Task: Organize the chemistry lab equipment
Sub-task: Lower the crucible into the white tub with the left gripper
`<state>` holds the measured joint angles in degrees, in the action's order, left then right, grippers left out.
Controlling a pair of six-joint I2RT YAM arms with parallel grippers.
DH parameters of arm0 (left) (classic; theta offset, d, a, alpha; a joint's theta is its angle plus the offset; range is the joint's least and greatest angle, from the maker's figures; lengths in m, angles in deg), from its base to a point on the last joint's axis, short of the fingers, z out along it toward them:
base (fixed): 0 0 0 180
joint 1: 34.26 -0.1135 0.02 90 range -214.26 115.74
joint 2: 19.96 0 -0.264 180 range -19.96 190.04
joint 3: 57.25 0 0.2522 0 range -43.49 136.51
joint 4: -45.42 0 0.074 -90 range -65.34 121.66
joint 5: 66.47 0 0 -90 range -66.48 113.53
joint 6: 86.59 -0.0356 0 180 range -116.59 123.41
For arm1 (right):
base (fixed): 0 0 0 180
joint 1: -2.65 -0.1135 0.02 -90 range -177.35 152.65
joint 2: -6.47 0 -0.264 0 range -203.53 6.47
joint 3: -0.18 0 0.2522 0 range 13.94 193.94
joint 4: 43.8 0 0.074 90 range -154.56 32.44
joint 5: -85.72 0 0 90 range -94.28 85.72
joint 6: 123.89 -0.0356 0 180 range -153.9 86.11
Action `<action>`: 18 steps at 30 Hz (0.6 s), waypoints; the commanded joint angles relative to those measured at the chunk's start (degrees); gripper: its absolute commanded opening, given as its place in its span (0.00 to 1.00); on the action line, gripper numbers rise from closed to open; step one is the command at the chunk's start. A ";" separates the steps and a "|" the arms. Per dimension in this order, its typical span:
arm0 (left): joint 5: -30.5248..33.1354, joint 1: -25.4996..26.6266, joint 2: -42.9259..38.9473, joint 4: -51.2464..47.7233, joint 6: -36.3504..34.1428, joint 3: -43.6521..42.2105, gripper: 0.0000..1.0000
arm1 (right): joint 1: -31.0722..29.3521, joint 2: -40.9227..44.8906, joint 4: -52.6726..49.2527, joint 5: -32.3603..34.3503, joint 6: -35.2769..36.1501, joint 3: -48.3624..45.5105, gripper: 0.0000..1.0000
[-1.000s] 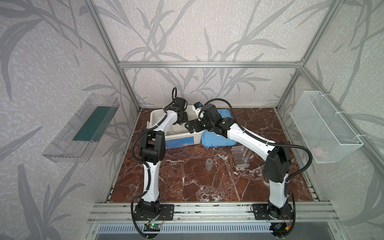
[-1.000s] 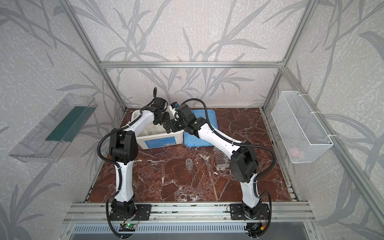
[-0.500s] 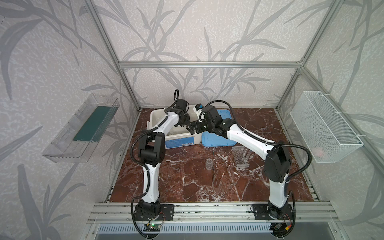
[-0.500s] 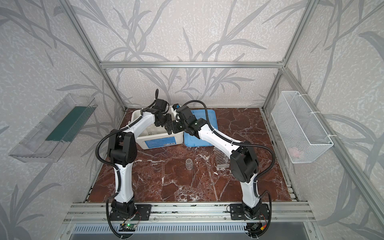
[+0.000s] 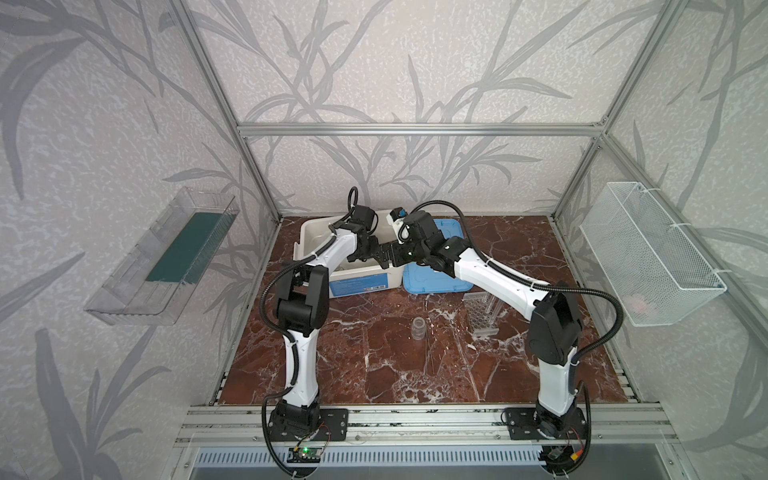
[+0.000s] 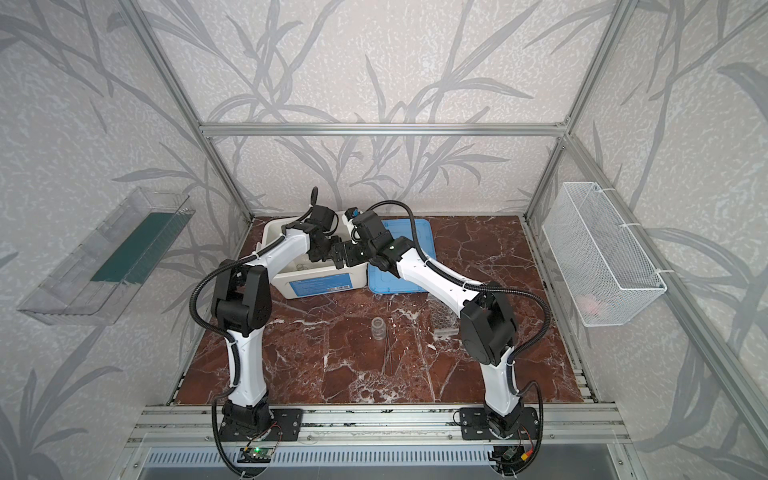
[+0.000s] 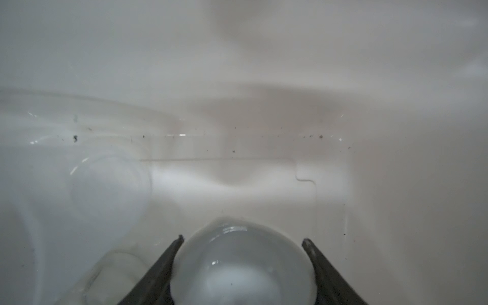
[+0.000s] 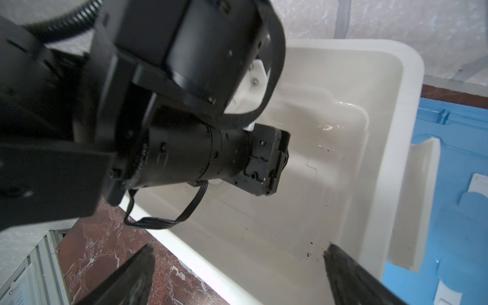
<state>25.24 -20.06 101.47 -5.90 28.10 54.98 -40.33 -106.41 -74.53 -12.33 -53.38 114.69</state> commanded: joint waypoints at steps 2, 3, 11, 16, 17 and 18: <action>-0.11 -0.05 0.66 -3.85 0.93 1.57 0.45 | 0.27 0.73 1.68 -0.52 -0.87 -1.81 0.98; -0.30 -0.04 0.74 -2.99 0.96 1.22 0.45 | 0.24 0.77 1.68 -0.49 -0.82 -2.02 0.98; 1.53 -0.09 5.25 -4.44 0.53 3.97 0.47 | 0.34 0.82 1.73 -0.57 -0.97 -2.05 0.98; 0.87 -0.66 6.08 -3.29 1.29 3.52 0.49 | 0.35 0.99 1.18 -0.32 -0.82 -2.04 0.98; 0.86 -0.77 6.18 -3.14 1.20 3.63 0.50 | 0.35 1.17 1.20 -0.30 -0.82 -2.16 0.98; 1.01 -0.75 6.39 -3.20 1.07 3.83 0.51 | 0.35 1.41 1.20 -0.30 -0.91 -2.37 0.98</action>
<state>25.48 -20.46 107.08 -8.13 28.95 57.30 -40.24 -106.41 -73.92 -12.33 -53.88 112.66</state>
